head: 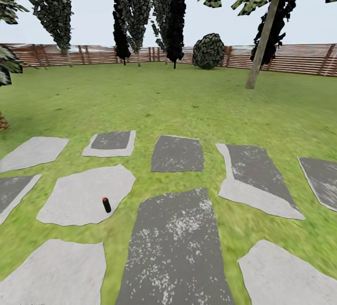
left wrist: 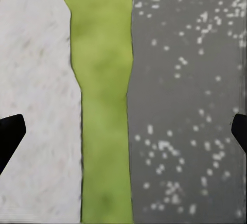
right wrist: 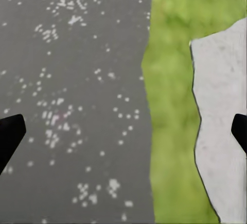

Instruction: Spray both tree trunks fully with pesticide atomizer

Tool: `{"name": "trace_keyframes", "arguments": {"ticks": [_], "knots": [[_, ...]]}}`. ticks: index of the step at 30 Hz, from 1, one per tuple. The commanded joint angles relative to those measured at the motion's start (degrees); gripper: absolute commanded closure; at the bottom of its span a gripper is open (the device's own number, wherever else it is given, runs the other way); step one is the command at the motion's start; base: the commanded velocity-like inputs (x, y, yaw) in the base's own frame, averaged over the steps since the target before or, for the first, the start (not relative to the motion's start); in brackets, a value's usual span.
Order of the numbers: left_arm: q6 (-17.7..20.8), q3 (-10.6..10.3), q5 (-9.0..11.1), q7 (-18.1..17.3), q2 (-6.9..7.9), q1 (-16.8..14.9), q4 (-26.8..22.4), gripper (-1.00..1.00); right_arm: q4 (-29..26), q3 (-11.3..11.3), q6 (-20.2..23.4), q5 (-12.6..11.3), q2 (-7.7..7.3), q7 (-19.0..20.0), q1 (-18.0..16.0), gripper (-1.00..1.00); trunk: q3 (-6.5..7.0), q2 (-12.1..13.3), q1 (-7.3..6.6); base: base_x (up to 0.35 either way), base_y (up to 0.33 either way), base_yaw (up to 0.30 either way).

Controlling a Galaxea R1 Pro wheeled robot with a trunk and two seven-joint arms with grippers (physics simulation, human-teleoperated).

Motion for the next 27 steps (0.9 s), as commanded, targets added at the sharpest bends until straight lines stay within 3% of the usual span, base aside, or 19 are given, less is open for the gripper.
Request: {"name": "trace_keyframes", "arguments": {"ticks": [1,27], "knots": [[0.0,0.0,0.0,0.0,-0.03,0.0,0.0,-1.00,0.0,0.0,0.0,0.0,0.00,0.0,0.0,-1.00,0.00,0.0,0.00,0.137,-0.273,0.278],[-0.1,0.0,0.0,0.0,-0.06,0.0,0.0,-1.00,0.0,0.0,0.0,0.0,0.00,0.0,0.0,-1.00,0.00,0.0,0.00,0.136,-0.273,0.278]]}}
